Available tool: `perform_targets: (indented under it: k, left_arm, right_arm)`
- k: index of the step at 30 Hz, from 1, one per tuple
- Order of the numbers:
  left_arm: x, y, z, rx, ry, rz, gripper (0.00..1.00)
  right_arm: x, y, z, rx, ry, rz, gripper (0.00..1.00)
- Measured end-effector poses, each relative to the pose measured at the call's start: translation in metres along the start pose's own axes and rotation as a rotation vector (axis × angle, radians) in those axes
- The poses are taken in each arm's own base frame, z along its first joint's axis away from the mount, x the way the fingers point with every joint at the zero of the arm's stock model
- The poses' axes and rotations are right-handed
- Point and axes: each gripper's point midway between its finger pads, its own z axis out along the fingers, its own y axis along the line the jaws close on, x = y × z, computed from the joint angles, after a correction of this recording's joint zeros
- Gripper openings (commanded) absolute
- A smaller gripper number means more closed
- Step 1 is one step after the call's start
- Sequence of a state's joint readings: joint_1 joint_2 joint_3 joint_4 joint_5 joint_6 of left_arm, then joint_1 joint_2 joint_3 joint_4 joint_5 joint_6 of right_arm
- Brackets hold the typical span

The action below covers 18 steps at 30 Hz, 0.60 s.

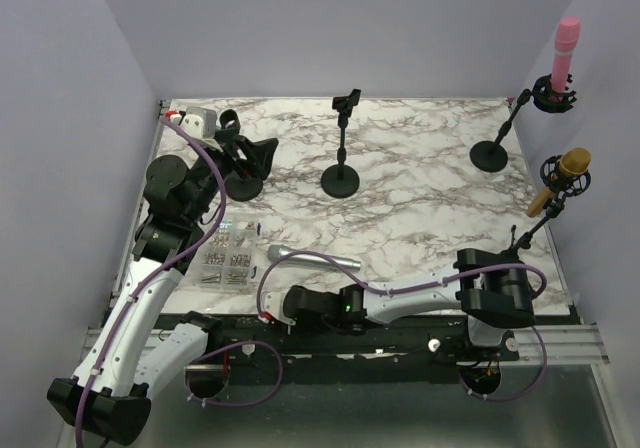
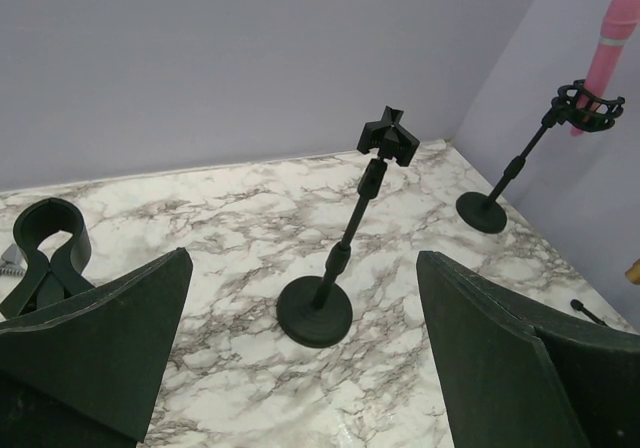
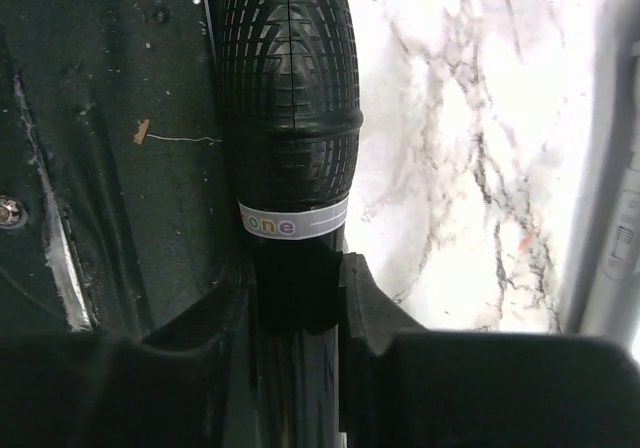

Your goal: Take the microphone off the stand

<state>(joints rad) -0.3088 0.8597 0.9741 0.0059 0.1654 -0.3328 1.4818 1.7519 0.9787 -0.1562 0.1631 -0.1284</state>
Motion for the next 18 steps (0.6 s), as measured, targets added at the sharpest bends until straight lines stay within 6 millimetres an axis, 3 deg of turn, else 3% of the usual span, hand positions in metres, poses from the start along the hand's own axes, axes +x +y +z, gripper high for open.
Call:
perform_targets:
  k: [2,10,18]
  left_arm:
    - [0.0,0.0,0.0,0.002,0.001,-0.002,0.99]
    - [0.002,0.0,0.001,0.002,0.007,-0.008,0.99]
    - [0.002,0.0,0.001,0.002,0.007,-0.009,0.99]
  right_arm:
    - [-0.001,-0.003,-0.002,0.014,-0.003,-0.007,0.01]
    - [-0.017,-0.03,-0.019,0.06,-0.05,-0.075,0.01]
    - [-0.014,-0.068,-0.011,0.09,-0.033,-0.089,0.03]
